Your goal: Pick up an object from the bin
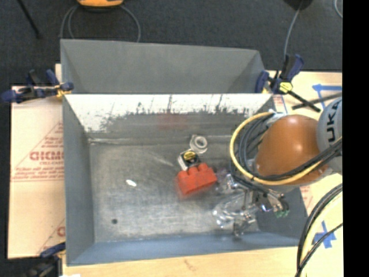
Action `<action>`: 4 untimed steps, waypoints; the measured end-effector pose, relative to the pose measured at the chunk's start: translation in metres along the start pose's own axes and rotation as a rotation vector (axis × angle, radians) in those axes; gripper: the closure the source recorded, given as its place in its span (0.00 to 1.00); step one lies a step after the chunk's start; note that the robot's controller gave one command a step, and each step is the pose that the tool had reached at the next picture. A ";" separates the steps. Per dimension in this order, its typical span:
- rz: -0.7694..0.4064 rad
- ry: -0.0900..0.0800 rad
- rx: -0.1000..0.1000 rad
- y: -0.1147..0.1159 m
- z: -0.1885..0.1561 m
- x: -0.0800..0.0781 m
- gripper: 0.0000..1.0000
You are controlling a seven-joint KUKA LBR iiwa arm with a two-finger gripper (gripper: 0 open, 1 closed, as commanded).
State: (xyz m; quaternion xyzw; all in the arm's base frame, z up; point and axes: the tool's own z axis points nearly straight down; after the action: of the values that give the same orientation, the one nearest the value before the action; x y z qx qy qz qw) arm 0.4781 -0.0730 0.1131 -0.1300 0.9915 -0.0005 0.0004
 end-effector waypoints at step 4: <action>-0.143 -0.005 0.002 0.013 -0.011 -0.021 1.00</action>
Offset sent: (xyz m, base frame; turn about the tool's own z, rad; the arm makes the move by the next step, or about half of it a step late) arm 0.0075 0.0219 -0.0431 -0.1635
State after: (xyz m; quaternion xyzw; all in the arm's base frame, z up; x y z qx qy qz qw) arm 0.4954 -0.0549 0.1237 -0.2004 0.9797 -0.0012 0.0028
